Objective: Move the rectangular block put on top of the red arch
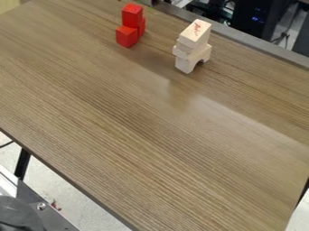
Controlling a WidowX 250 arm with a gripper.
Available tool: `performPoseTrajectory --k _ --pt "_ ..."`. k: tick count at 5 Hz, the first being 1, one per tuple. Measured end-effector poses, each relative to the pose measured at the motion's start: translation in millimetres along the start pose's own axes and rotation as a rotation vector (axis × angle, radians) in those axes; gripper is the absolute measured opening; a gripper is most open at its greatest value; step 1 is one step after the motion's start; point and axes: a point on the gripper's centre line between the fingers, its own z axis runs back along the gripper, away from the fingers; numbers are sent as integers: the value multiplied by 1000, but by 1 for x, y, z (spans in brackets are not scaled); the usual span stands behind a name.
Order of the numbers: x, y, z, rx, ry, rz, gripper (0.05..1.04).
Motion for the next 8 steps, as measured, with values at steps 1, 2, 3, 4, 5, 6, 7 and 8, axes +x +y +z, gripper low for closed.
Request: performPoseTrajectory --k 1,2,3,4,5,6,7,8 --pt "-3 -11 10 -42 -15 -18 1001" --pt "-1 -27 22 -85 -41 -48 1001" --pt "-5 -46 28 -132 -40 -98 1001" --pt "-12 -61 27 -155 -34 -152 1001" --pt "-12 -74 27 -163 -44 -192 1001" --pt "-12 -83 25 -160 -57 -222 1001" --pt "-16 -88 17 -152 -45 -236 1001" --pt "-20 -88 9 -135 -37 -248 1001"
